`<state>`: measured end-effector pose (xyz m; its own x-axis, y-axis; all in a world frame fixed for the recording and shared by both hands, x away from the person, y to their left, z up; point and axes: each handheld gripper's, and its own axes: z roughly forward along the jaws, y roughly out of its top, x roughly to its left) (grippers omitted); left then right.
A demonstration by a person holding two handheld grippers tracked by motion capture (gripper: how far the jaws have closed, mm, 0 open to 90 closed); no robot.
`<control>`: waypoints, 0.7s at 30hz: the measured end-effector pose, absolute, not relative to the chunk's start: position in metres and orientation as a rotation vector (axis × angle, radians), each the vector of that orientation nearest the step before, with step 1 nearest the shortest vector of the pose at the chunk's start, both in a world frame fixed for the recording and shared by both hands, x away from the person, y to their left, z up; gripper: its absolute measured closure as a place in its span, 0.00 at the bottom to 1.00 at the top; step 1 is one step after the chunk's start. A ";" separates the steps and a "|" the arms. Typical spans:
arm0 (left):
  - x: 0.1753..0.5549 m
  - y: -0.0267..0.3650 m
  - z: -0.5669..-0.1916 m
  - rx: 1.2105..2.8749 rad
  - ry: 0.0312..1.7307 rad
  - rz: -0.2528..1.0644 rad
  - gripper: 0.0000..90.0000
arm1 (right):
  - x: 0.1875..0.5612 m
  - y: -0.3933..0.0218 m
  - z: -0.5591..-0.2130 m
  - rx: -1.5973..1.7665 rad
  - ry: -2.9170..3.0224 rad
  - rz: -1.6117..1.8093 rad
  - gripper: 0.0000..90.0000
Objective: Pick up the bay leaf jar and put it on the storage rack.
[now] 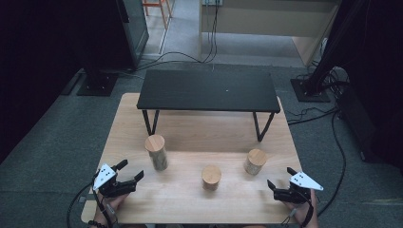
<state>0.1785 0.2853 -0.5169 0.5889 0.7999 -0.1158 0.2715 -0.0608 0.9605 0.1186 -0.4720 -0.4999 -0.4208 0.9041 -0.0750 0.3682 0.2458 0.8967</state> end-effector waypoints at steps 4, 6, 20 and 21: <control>0.179 0.285 -0.517 1.627 0.909 0.549 0.14 | 0.119 -0.472 -0.500 1.152 1.919 1.130 0.03; 0.179 0.285 -0.517 1.626 0.911 0.549 0.14 | 0.120 -0.473 -0.499 1.154 1.924 1.137 0.03; 0.185 0.282 -0.511 1.663 0.914 0.548 0.14 | 0.123 -0.482 -0.500 1.127 1.954 1.192 0.03; 0.186 0.282 -0.511 1.665 0.915 0.546 0.14 | 0.123 -0.482 -0.500 1.124 1.956 1.188 0.03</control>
<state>0.1857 0.2819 -0.5105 0.5950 0.7974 -0.1010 0.2902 -0.0959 0.9522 0.1233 -0.4817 -0.5001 -0.4741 0.8789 -0.0525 0.3588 0.2473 0.9001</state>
